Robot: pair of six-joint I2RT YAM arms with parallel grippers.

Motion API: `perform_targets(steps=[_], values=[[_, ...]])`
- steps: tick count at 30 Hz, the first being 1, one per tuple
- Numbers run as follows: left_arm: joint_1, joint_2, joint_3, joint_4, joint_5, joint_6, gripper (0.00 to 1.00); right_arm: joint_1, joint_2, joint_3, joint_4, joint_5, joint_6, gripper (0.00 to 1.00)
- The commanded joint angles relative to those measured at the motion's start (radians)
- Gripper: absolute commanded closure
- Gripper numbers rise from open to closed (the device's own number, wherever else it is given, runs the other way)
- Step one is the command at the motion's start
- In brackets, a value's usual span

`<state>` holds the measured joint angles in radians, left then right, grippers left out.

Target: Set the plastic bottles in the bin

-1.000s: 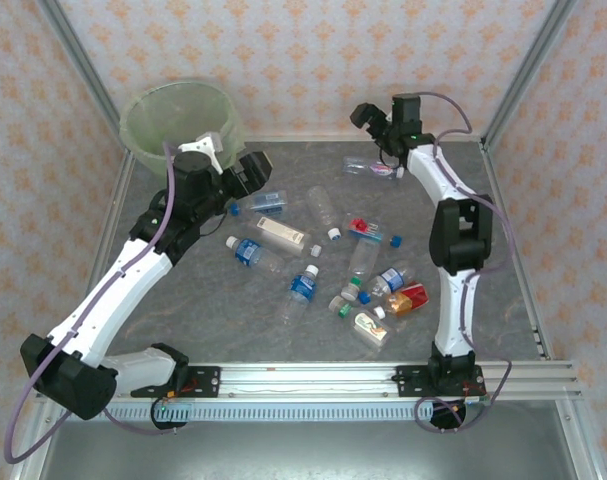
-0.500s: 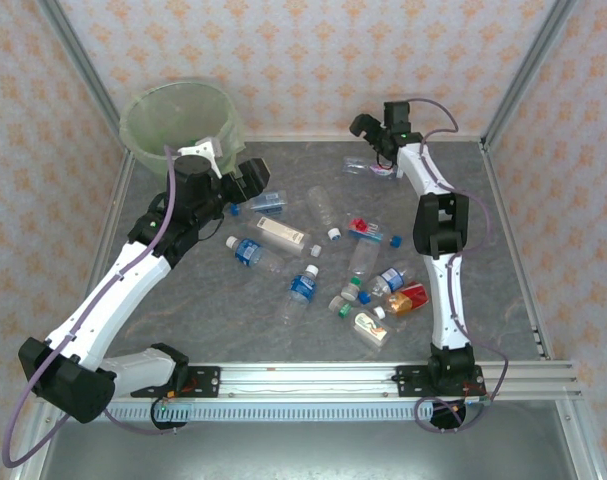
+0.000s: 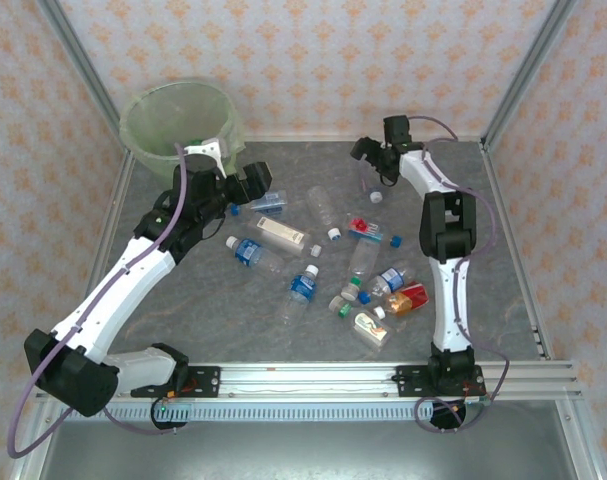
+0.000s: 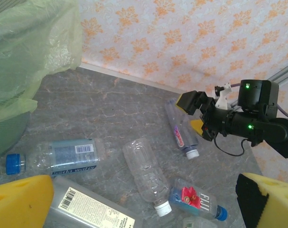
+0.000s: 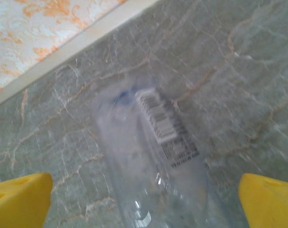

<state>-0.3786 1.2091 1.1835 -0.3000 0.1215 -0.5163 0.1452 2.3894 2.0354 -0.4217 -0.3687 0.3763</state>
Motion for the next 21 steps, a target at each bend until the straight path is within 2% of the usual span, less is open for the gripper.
perform_targets(steps=[1,6,13,21], values=[[0.016,0.01,0.011,-0.014,-0.015,0.036,0.01,0.027,-0.09,-0.032,0.015,0.023,-0.037,0.0],[0.024,0.035,0.011,-0.007,0.015,0.037,0.01,0.058,-0.042,0.014,-0.055,0.153,-0.052,0.0],[0.047,0.082,0.068,-0.032,0.062,0.06,0.01,0.08,0.044,0.07,-0.088,0.229,0.03,0.01],[0.064,0.109,0.095,-0.03,0.167,0.038,0.01,0.134,0.054,0.071,-0.113,0.284,0.084,0.14]])
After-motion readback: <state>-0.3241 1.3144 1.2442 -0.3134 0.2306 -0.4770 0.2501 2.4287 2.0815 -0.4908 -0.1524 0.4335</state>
